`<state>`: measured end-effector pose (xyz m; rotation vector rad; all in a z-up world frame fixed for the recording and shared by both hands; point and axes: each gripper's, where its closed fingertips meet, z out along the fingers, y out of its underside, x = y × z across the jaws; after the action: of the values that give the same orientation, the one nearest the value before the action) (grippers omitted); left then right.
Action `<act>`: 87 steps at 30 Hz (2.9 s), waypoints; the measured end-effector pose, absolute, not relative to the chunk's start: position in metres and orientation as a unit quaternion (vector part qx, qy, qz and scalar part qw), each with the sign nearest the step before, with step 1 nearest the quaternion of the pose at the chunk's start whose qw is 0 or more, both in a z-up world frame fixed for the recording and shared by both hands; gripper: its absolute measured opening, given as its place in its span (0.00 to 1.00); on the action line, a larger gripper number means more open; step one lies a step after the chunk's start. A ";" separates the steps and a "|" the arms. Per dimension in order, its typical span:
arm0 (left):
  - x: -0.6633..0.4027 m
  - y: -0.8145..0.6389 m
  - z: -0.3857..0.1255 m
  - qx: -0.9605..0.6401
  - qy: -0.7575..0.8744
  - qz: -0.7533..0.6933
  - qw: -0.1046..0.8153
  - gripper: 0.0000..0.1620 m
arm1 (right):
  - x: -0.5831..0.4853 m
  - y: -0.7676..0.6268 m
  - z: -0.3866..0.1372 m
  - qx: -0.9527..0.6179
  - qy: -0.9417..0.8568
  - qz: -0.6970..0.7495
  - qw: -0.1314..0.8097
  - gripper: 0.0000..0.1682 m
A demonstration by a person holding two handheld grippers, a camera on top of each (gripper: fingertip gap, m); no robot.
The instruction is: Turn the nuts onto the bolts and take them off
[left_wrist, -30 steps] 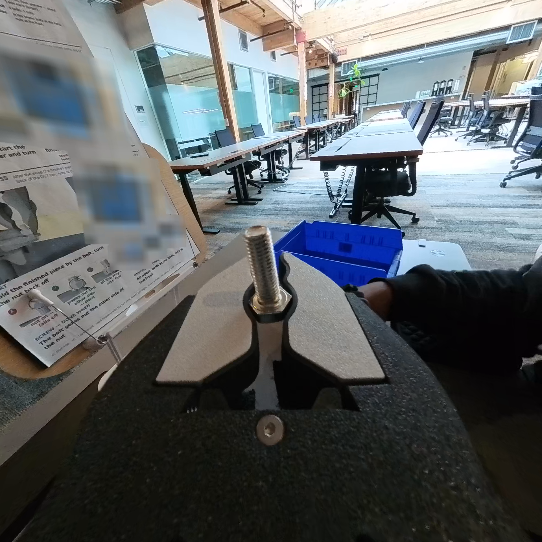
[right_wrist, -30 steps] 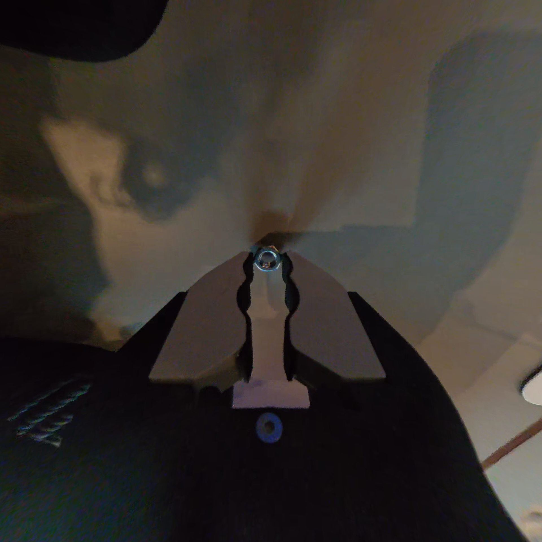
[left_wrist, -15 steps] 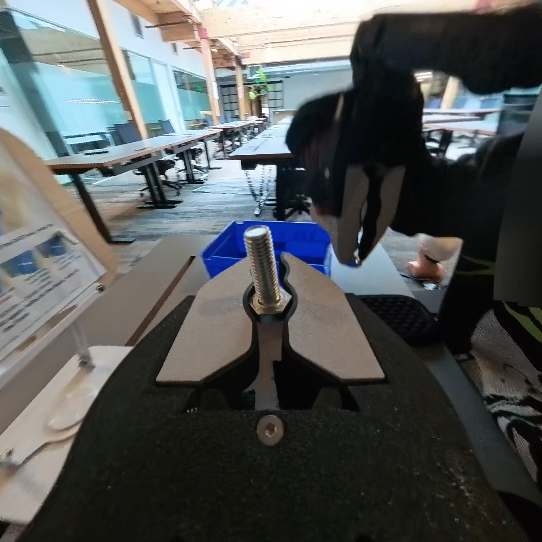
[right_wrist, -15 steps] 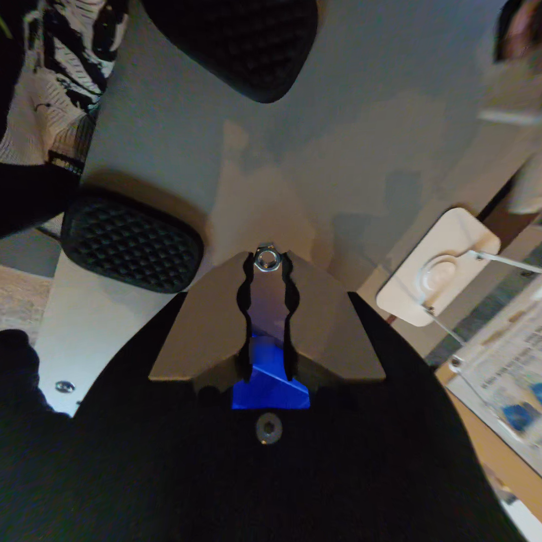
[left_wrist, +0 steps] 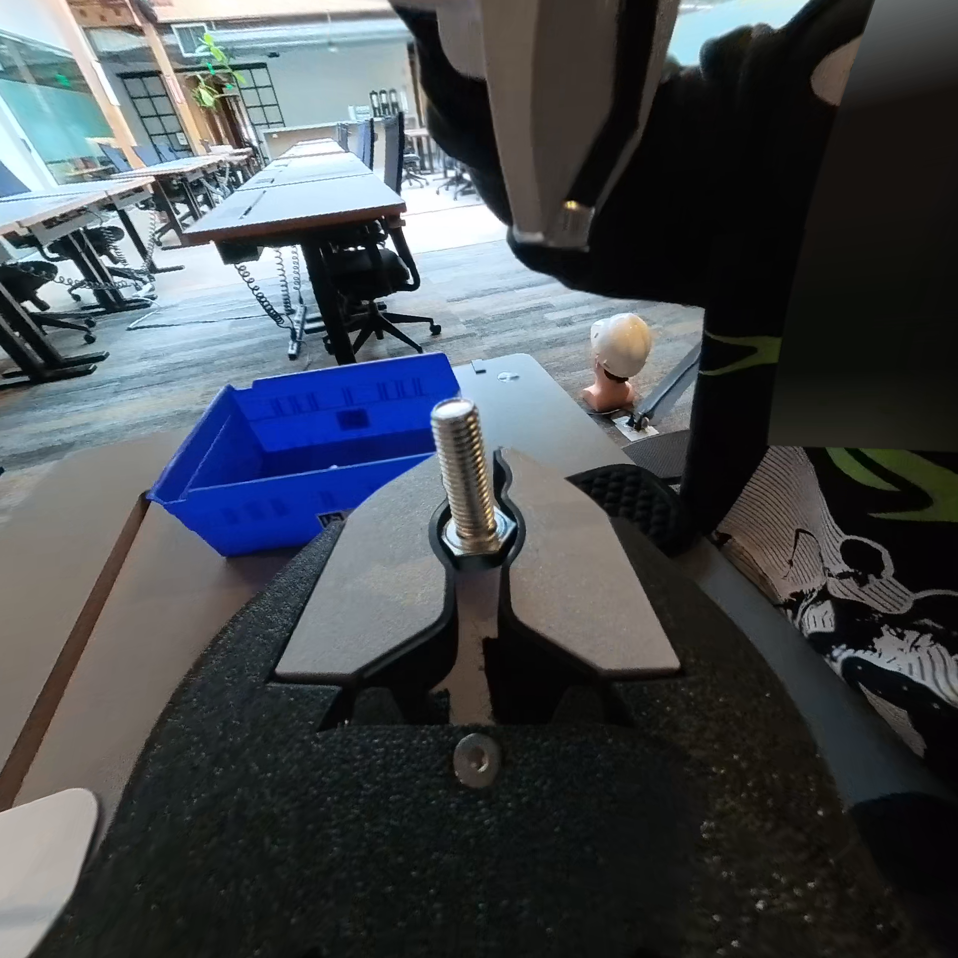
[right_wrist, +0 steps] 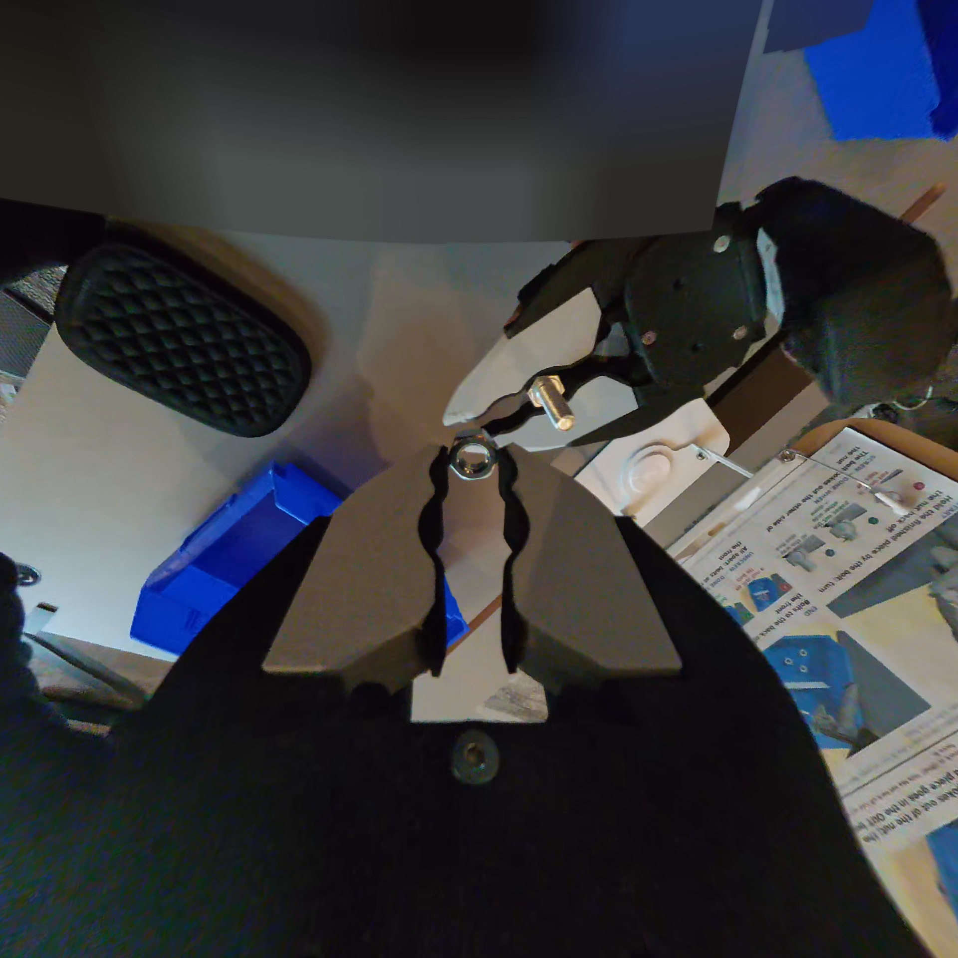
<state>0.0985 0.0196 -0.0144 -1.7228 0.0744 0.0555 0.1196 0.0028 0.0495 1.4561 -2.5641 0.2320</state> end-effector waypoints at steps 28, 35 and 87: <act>0.170 0.031 -0.100 -0.729 0.117 -0.087 0.669 0.07 | 0.153 -0.015 -0.041 0.592 -0.800 0.091 0.033 0.11; 0.173 0.028 -0.097 -0.719 0.124 -0.089 0.678 0.07 | 0.154 -0.022 -0.052 0.595 -0.798 0.093 0.013 0.11; 0.120 0.028 -0.081 -0.697 -0.015 0.070 0.713 0.07 | 0.128 -0.032 -0.046 0.314 -0.940 0.128 -0.041 0.11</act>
<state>0.1201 0.0281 -0.0807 -1.5448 -0.0324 0.1548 0.1282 -0.0325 -0.0463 1.0138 -3.0326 0.4118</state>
